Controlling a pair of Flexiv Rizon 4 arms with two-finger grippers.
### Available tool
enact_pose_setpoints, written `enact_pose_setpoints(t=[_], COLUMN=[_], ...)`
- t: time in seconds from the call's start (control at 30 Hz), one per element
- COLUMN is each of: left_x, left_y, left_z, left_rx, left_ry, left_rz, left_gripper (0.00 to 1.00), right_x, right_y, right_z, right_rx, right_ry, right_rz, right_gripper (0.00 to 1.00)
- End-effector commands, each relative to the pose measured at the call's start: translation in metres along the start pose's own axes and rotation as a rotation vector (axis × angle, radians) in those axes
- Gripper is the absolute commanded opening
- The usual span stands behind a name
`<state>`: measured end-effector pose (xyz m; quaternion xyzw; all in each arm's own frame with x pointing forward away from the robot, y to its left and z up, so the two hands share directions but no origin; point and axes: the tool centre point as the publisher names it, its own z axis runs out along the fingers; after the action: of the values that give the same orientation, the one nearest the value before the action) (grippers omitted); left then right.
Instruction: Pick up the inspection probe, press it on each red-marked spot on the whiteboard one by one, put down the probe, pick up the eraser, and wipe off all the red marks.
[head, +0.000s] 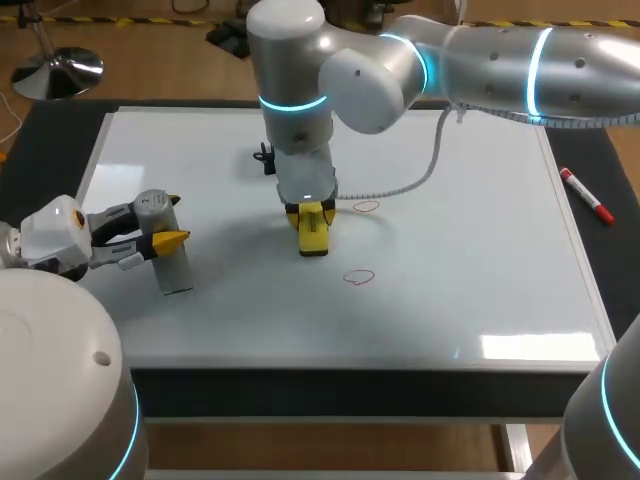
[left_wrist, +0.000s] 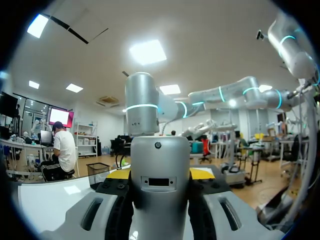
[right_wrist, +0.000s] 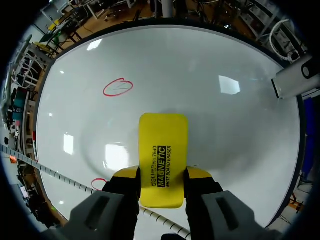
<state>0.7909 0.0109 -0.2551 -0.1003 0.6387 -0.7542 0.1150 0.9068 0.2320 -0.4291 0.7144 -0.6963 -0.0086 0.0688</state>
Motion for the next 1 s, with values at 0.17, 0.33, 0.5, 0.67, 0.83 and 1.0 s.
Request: enact_pose_setpoints(t=[0.17, 0.33, 0.5, 0.67, 0.83, 1.0], left_x=[0.001, 0.001, 0.001, 0.001, 0.001, 0.001], left_y=[-0.002, -0.002, -0.002, -0.002, -0.002, -0.002], left_z=[-0.001, -0.001, -0.001, -0.001, -0.001, -0.001], left_rx=[0.000, 0.000, 0.000, 0.000, 0.000, 0.000], left_ry=[0.000, 0.000, 0.000, 0.000, 0.000, 0.000], left_rz=[0.001, 0.001, 0.001, 0.001, 0.001, 0.001], left_gripper=[0.00, 0.00, 0.00, 0.00, 0.00, 0.00], right_x=[0.024, 0.033, 0.040, 0.042, 0.041, 0.033], right_y=[0.002, 0.003, 0.005, 0.006, 0.007, 0.006], right_z=[-0.001, 0.000, -0.001, -0.009, -0.022, -0.041], right_rx=[0.003, -0.003, -0.002, 0.012, 0.020, 0.014], right_ry=[-0.002, 0.001, 0.005, 0.004, -0.005, -0.053], right_rz=[0.034, 0.049, 0.060, 0.064, 0.052, 0.003], right_gripper=[0.00, 0.00, 0.00, 0.00, 0.00, 0.00])
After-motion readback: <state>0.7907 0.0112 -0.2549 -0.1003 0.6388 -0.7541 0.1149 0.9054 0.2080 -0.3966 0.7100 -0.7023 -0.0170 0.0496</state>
